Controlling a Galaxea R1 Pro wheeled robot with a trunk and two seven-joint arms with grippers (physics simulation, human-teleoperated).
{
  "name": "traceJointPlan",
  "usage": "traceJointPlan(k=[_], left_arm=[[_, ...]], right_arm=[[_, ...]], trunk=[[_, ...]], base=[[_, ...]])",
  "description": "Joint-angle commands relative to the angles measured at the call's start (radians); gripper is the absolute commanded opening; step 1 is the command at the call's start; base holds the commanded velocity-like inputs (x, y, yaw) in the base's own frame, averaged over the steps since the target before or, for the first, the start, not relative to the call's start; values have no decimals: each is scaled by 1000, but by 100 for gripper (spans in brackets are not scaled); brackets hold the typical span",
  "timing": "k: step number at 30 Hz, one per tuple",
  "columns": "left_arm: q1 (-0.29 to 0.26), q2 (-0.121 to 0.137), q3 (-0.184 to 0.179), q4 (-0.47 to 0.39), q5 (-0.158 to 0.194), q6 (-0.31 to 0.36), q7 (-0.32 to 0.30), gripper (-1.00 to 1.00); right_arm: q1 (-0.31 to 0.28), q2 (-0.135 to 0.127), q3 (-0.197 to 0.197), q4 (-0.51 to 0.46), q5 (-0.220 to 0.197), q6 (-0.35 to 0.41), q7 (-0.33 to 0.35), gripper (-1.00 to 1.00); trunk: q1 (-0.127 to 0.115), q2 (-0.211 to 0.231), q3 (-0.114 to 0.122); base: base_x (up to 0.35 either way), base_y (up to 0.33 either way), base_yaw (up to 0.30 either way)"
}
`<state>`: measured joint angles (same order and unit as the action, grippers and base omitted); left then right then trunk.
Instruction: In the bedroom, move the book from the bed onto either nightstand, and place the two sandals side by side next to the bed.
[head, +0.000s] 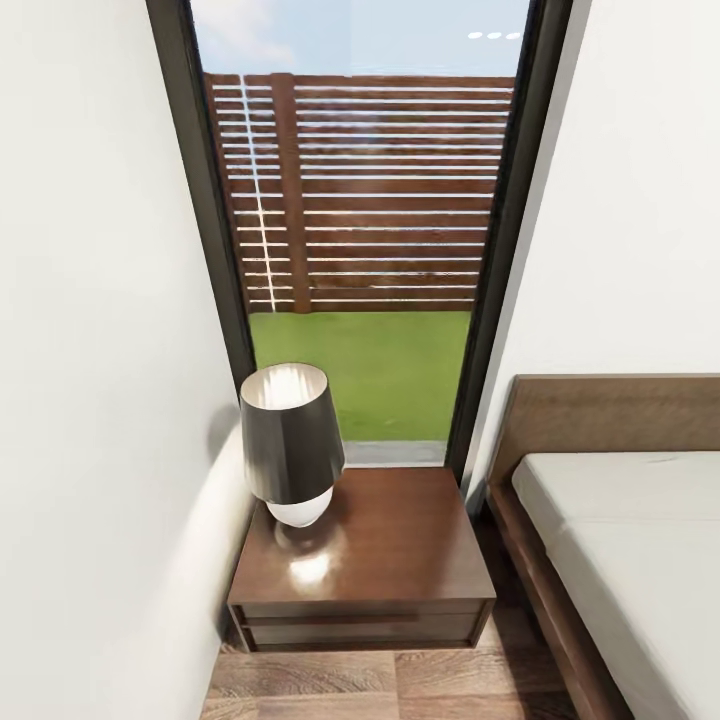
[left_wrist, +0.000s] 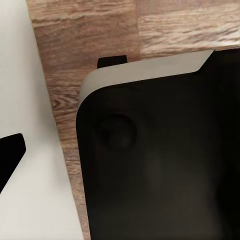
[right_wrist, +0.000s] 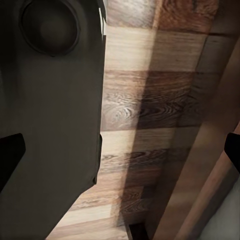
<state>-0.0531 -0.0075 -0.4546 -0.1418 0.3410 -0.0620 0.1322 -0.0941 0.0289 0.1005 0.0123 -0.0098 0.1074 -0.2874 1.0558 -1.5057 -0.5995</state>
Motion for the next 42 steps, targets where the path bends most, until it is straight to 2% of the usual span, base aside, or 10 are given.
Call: traceJointPlan(k=[1, 30, 42], left_arm=[[-1, 0, -9, 1, 9, -4, 4, 100], [-3, -2, -9, -7, 11, -3, 4, 100], [-8, -2, -10, -11, 13, -4, 4, 100]], right_arm=[[-1, 0, 8, 1, -1, 5, -3, 100], [-1, -8, 4, 0, -2, 11, -7, 100], [-1, -2, 3, -13, -1, 10, -7, 100]], trunk=[[0, 0, -1], [0, 0, -1], [0, 0, -1]], base=[[2, 2, 0], [0, 0, 0], [0, 0, 0]])
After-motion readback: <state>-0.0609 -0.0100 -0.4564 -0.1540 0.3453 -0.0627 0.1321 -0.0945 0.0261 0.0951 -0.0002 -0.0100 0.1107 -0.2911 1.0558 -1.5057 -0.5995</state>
